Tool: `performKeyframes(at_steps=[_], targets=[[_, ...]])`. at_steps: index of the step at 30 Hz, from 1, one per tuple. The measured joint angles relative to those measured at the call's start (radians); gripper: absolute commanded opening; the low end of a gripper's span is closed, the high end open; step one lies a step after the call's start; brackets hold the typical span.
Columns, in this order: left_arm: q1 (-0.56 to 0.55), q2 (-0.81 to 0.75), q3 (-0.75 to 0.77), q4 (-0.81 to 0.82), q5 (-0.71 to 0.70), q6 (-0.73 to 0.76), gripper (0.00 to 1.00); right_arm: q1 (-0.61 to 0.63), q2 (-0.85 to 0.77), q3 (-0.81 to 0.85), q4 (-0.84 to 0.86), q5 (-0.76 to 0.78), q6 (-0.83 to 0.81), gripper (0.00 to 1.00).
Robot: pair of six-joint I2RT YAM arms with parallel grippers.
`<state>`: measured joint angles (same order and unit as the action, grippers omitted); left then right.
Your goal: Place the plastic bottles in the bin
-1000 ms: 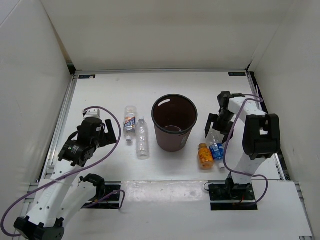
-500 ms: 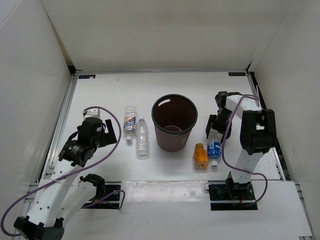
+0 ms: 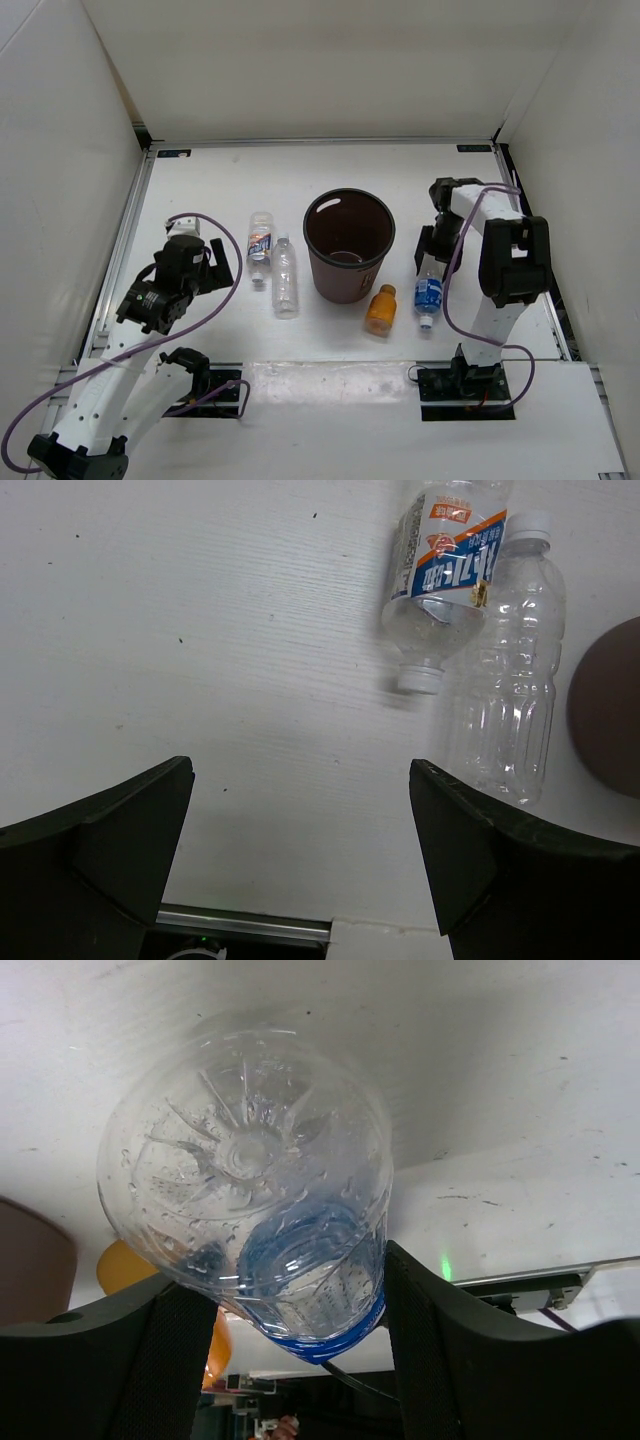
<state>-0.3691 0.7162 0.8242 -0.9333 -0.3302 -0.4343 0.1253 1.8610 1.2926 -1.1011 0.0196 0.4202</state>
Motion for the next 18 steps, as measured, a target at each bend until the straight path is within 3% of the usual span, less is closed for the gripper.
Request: performKeyframes(at_steps=[6,14,18], targets=[[-0.001,0.000,0.000,0.000,-0.002,0.000,1.00,-0.026,-0.004,0.169,-0.071,0.026,0.000,0.01],[-0.015,0.002,-0.007,0.007,-0.003,0.000,1.00,-0.059,-0.016,0.892,-0.158,0.085,0.032,0.00],[-0.050,0.013,-0.013,0.008,-0.009,-0.001,1.00,-0.056,-0.034,1.124,-0.167,0.090,0.066,0.00]])
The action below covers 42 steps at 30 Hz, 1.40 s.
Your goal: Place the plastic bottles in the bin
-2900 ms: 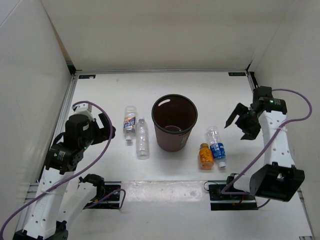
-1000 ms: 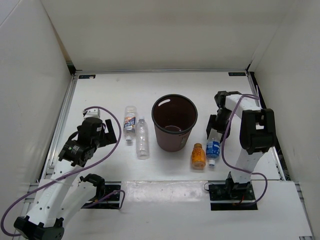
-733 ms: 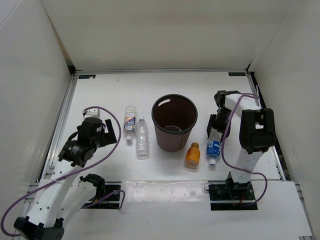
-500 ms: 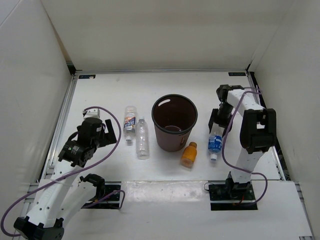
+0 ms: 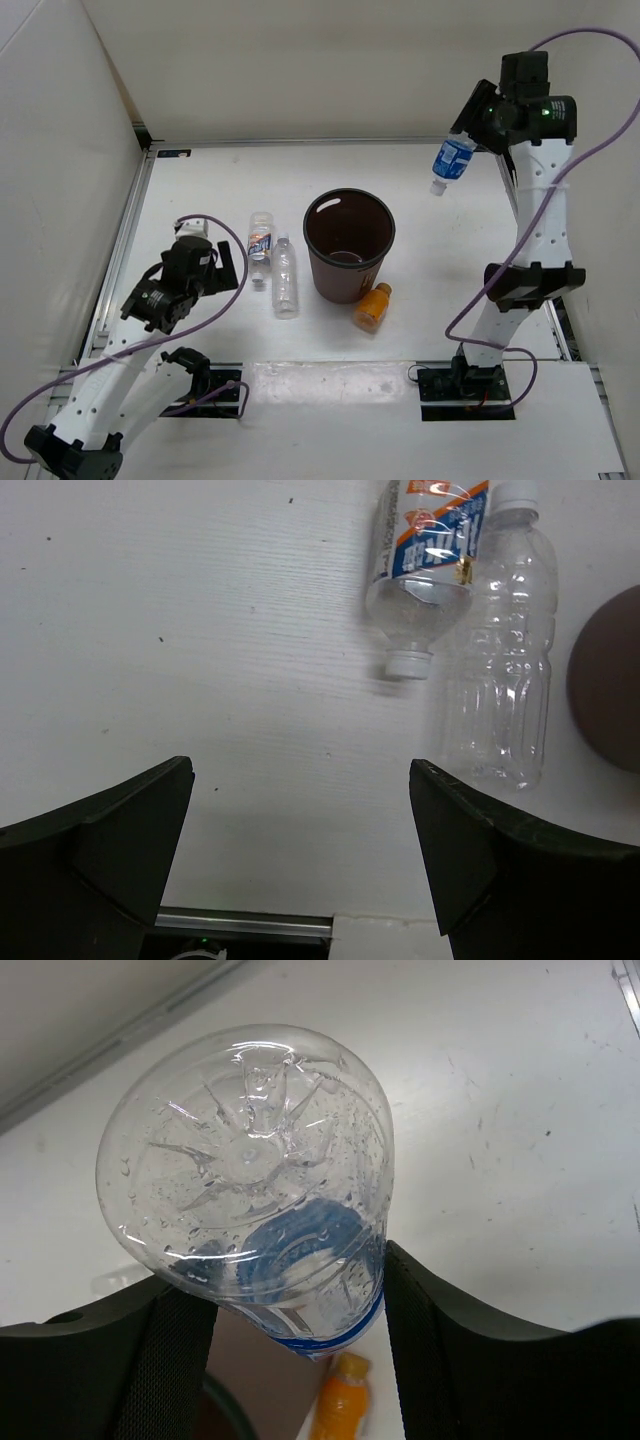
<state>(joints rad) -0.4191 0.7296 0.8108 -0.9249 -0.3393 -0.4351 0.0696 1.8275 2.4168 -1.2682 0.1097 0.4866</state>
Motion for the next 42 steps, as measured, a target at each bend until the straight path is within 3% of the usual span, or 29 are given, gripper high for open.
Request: performKeyframes(at_steps=[6,9,13,16,21,27,33,34,42], targets=[[-0.088,0.025,-0.010,0.014,-0.022,-0.003,1.00,0.092,-0.123,-0.024,-0.023,-0.019,0.047,0.00],[-0.124,0.038,-0.021,0.019,-0.028,-0.003,1.00,0.158,-0.240,-0.122,0.030,-0.056,0.063,0.03],[-0.149,0.047,-0.031,0.029,-0.031,-0.003,1.00,0.246,-0.316,-0.134,0.100,-0.060,0.074,0.06],[-0.160,0.047,-0.032,0.031,-0.034,-0.003,1.00,0.333,-0.314,-0.124,0.141,-0.050,0.074,0.02],[-0.163,0.046,-0.032,0.035,-0.039,-0.008,1.00,0.481,-0.250,-0.202,0.188,-0.041,0.083,0.05],[-0.164,0.046,-0.032,0.035,-0.045,-0.010,1.00,0.512,-0.121,-0.288,0.185,-0.080,0.118,0.11],[-0.166,0.046,-0.032,0.036,-0.056,-0.010,1.00,0.530,-0.113,-0.290,0.228,-0.118,0.095,0.30],[-0.166,0.046,-0.032,0.036,-0.058,-0.010,1.00,0.535,-0.124,-0.297,0.251,-0.133,0.082,0.90],[-0.166,0.046,-0.032,0.039,-0.066,-0.010,1.00,0.517,-0.254,-0.418,0.431,-0.269,-0.020,0.90]])
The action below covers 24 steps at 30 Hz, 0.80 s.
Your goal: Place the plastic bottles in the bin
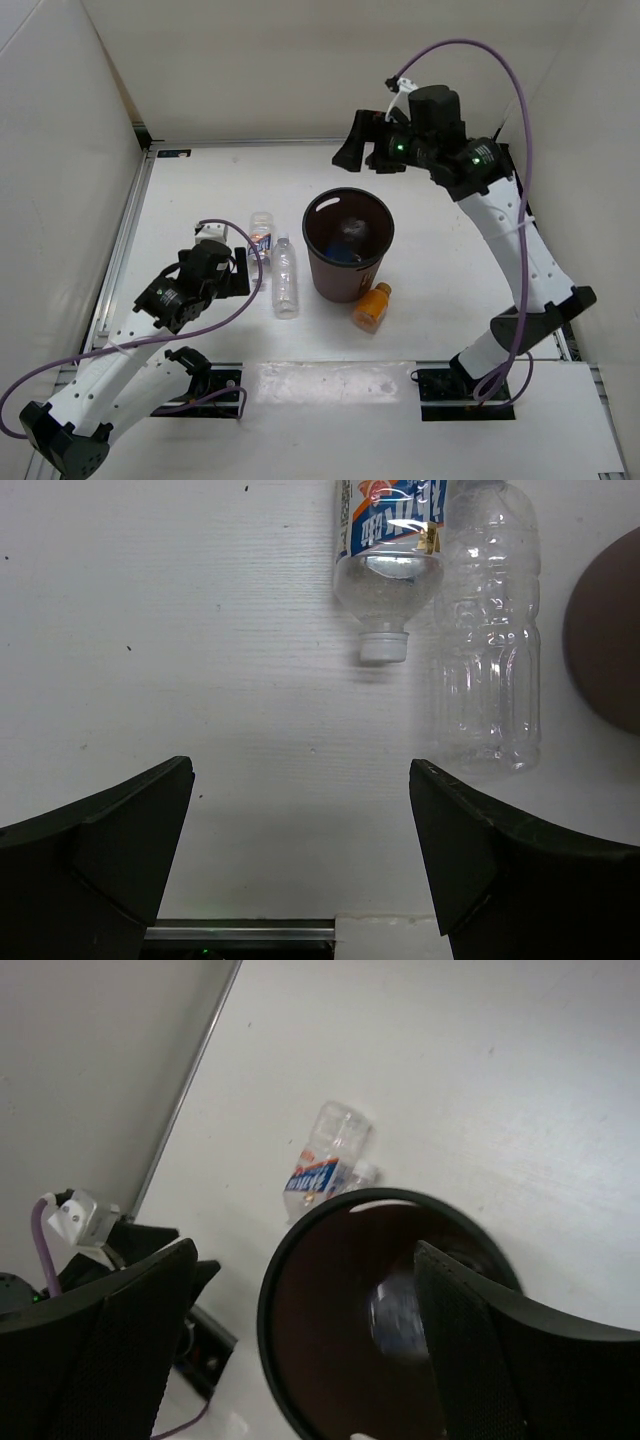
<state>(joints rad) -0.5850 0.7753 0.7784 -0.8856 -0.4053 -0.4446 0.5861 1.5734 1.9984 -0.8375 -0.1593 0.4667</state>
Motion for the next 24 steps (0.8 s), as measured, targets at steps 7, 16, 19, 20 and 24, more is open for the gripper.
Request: performKeyframes(at_steps=[7,16,19,20,24], targets=[[0.000,0.000,0.000,0.001,0.000,0.000,1.00,-0.081,-0.217,-0.159,0.156,0.131,-0.074,0.90],[-0.001,0.000,0.000,0.003,-0.002,0.000,1.00,-0.675,-0.639,-0.719,0.257,0.153,0.301,0.90],[-0.001,0.001,0.000,0.003,-0.002,0.000,1.00,-0.673,-0.699,-0.869,0.204,0.136,0.383,0.90],[-0.001,0.001,0.000,0.003,-0.002,0.000,1.00,-0.664,-0.717,-0.924,0.188,0.132,0.419,0.90],[-0.008,0.003,0.000,0.003,-0.002,0.000,1.00,-0.624,-0.754,-1.138,0.129,0.077,0.555,0.90]])
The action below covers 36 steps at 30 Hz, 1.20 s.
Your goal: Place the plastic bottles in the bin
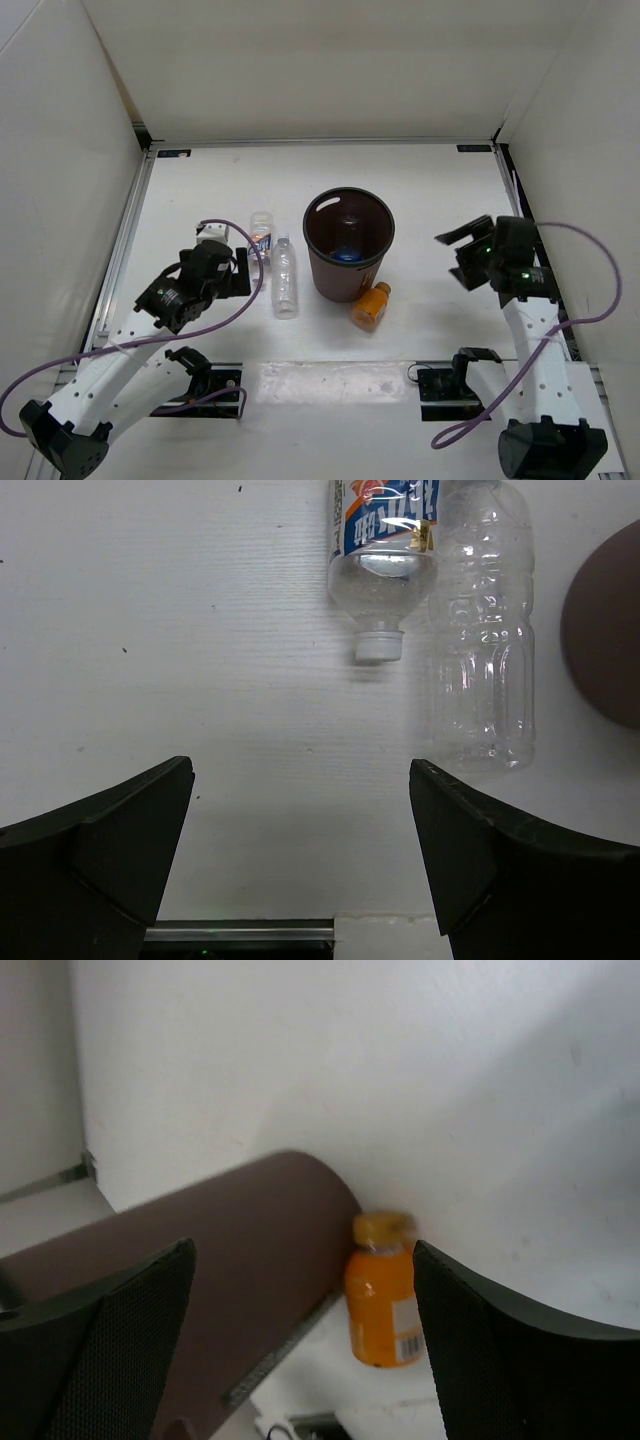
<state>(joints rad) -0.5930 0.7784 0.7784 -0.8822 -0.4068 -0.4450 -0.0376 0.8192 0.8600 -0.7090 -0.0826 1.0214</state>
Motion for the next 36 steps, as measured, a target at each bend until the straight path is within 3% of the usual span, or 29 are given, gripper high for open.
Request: performKeyframes(at_steps=[7,11,20,29,36], targets=[[-0.016,0.002,0.000,0.000,0.000,0.000,1.00,0.109,0.039,-0.254,0.023,-0.155,0.216,0.90],[-0.025,0.002,0.000,0.000,0.000,-0.001,1.00,0.169,0.165,-0.319,0.074,-0.257,0.283,0.90],[-0.080,0.018,-0.003,0.000,-0.001,-0.008,1.00,0.360,0.499,-0.309,0.243,-0.375,0.285,0.90],[-0.104,0.038,-0.003,-0.009,-0.021,-0.018,1.00,0.417,0.622,-0.234,0.298,-0.399,0.250,0.90],[-0.119,0.040,-0.003,-0.014,-0.031,-0.023,1.00,0.446,0.667,-0.228,0.299,-0.405,0.244,0.73]])
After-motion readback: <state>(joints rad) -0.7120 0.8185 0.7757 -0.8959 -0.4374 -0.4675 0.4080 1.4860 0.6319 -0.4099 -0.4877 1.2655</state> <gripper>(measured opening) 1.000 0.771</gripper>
